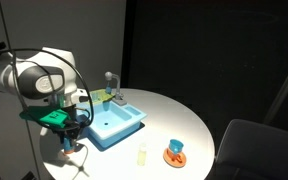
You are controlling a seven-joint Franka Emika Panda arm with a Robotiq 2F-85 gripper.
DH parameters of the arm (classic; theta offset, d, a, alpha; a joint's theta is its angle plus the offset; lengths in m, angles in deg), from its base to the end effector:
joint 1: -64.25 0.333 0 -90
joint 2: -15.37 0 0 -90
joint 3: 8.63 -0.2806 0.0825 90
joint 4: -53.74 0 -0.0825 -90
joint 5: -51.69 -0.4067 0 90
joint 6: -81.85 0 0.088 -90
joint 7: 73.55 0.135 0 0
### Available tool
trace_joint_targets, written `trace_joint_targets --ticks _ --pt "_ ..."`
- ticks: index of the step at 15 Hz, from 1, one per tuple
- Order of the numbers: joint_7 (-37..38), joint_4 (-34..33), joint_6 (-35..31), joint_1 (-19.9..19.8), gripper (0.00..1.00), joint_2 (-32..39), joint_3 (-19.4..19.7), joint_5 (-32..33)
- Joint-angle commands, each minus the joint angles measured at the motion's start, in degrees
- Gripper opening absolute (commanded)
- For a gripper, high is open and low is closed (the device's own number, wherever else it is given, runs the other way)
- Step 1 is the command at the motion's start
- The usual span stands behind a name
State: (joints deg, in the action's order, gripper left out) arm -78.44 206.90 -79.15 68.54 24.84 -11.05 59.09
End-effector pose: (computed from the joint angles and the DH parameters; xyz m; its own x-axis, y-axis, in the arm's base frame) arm 0.4080 0.0545 0.0952 0.9474 0.3184 -0.0324 0.3193 -0.9472 0.0289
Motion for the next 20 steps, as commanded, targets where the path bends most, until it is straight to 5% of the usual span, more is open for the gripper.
trace_joint_targets --ticks 1,13,20 --pt "0.61 1.56 1.47 -1.07 0.16 -5.15 0.01 -1.69" --pt "7.62 2.15 10.69 -7.59 0.16 -19.61 5.27 -4.33" --pt "12.06 -1.72 15.19 -11.37 0.16 -20.64 7.2 -4.9"
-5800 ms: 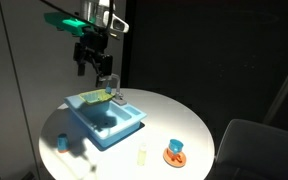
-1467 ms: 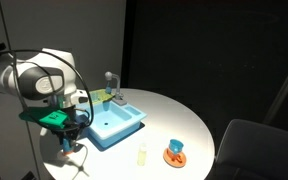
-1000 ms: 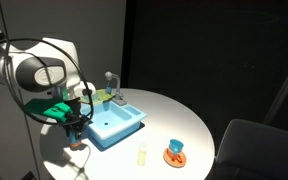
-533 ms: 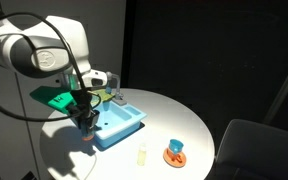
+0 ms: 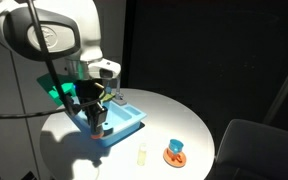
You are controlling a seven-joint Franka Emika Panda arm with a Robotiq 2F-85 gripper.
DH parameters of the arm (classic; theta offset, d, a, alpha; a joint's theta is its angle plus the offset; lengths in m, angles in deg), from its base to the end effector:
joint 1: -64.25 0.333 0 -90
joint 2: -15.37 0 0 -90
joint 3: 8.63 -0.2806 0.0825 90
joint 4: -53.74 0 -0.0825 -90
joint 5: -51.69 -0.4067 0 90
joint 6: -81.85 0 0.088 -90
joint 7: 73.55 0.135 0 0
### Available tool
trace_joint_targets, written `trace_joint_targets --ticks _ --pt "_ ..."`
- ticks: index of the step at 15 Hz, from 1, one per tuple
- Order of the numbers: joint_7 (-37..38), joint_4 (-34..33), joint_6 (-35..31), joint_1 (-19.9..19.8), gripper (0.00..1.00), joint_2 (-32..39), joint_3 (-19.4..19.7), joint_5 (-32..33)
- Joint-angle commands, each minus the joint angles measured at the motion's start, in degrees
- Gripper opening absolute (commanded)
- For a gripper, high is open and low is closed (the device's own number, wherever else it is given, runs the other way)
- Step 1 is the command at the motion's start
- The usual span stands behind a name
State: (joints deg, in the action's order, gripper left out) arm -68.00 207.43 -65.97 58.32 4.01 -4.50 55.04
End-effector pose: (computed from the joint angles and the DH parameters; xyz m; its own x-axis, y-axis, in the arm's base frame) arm 0.4335 -0.0746 0.2267 0.9706 -0.2202 0.0966 -0.2224 -0.9749 0.0122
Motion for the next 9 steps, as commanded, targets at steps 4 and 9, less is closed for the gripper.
trace_joint_targets --ticks 4,9 --pt "1.79 -4.88 1.06 -2.45 0.16 3.35 1.98 -1.85" --pt "2.03 -6.21 0.67 -3.42 0.16 6.47 3.5 -3.21"
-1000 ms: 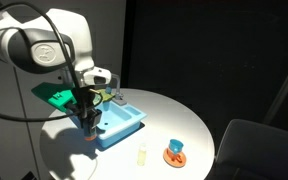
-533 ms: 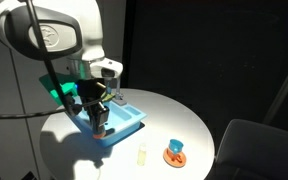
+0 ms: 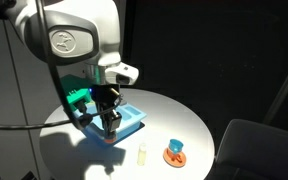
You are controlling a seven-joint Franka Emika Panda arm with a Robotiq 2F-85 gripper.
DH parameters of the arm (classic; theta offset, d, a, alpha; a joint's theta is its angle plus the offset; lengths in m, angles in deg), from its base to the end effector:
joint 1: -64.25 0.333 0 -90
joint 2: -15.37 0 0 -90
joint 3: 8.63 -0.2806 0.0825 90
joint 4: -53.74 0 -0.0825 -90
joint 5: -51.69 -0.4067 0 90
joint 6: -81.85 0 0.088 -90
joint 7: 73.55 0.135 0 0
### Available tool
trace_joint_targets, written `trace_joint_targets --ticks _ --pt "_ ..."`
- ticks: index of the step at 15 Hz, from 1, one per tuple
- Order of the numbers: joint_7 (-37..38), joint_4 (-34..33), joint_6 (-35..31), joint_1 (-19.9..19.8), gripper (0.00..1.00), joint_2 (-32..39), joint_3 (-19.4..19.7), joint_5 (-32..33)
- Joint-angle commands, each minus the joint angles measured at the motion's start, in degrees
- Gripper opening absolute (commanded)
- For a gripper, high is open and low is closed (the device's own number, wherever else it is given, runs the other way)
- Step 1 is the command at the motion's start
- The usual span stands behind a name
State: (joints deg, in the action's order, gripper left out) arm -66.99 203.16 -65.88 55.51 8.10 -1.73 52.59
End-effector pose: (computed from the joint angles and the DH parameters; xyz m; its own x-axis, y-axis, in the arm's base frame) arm 0.4451 -0.1224 0.2251 0.9262 -0.3648 0.0952 -0.3649 -0.9309 -0.0166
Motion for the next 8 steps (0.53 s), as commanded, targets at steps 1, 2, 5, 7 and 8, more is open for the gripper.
trace_joint_targets --ticks 1,2,5,7,8 --pt "0.98 -2.02 0.52 -0.8 0.16 2.91 1.02 -0.96" --pt "1.06 -2.13 0.43 -1.05 0.16 3.54 1.31 -1.02" --pt "1.44 -2.88 0.78 -1.57 0.16 5.53 2.28 -1.21" --pt "1.07 -3.45 0.71 -1.73 0.16 6.81 2.76 -1.64" --pt "0.52 -3.87 0.83 -1.72 0.16 7.48 2.98 -2.34"
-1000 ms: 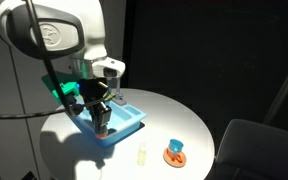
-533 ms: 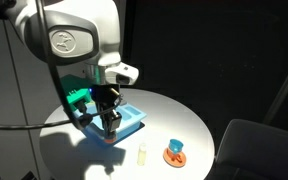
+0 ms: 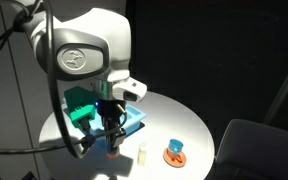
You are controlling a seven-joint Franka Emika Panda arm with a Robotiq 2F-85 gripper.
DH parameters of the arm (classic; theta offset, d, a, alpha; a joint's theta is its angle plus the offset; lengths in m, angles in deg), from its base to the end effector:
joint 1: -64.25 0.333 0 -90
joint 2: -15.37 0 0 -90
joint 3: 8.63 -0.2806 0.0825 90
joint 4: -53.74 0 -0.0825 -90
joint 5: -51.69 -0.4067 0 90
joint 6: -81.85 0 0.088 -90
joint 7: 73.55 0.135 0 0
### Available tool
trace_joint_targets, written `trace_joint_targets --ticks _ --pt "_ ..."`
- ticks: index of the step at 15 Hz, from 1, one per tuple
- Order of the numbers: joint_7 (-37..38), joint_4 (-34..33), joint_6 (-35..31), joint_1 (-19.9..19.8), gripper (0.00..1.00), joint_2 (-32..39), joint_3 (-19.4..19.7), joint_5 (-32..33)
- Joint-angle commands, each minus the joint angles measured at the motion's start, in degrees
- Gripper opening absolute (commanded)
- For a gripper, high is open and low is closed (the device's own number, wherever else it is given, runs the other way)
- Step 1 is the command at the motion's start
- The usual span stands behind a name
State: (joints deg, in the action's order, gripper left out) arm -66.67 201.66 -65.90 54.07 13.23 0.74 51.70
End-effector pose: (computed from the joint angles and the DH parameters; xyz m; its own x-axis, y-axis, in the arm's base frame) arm 0.4351 -0.1536 0.1945 0.8950 -0.4449 0.0329 -0.4448 -0.8956 -0.0100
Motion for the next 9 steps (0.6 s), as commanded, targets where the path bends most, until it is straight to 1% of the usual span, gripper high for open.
trace_joint_targets --ticks 1,9 --pt "-0.41 -2.79 0.85 -0.27 0.16 2.97 0.65 -2.35" --pt "-1.97 -7.28 -0.54 -0.23 0.16 9.98 0.53 -4.19"
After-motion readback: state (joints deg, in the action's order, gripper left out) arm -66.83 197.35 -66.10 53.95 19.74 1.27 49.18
